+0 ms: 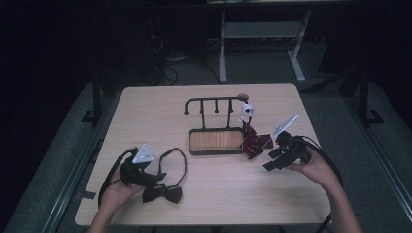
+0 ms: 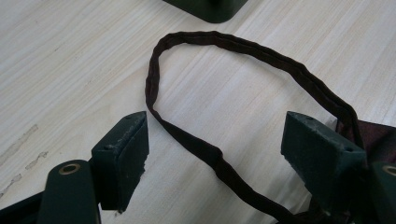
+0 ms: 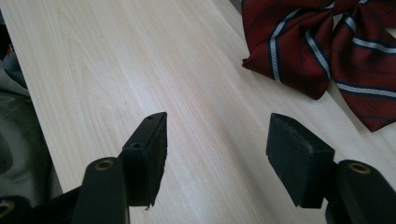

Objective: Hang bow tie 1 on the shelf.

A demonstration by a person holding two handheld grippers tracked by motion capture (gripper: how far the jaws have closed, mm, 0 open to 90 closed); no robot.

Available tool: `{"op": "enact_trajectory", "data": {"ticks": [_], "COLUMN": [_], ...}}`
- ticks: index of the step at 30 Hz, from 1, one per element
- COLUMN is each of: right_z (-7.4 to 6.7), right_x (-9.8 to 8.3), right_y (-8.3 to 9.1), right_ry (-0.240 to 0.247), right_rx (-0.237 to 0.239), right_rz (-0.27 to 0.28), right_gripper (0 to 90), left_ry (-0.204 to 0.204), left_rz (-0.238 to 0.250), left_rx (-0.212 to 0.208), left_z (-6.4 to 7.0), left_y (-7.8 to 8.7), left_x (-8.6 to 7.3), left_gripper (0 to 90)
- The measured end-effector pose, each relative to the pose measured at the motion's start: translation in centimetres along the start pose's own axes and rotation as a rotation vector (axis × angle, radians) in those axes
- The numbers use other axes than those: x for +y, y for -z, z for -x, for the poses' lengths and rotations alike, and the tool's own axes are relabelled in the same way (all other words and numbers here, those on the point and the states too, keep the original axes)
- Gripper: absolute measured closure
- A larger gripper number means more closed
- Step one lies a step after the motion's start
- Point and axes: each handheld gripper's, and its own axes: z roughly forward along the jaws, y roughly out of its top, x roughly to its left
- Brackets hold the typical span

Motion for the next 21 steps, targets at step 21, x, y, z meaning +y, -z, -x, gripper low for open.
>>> {"op": "enact_trajectory", "data": {"ticks": [21], "right_z": [-1.0], "right_x": [-3.1], "right_y": [-0.9], "right_ry": [-0.009], "right_rx": [-0.010], "right_rz": [0.027], "right_gripper": [36.0], "left_ry": [-0.007], "left_rz": [-0.007], "left_rx": [-0.008], "left_z": [0.2], "left_y": [-0.3], "left_x": [0.3], "left_gripper": [23.8]}}
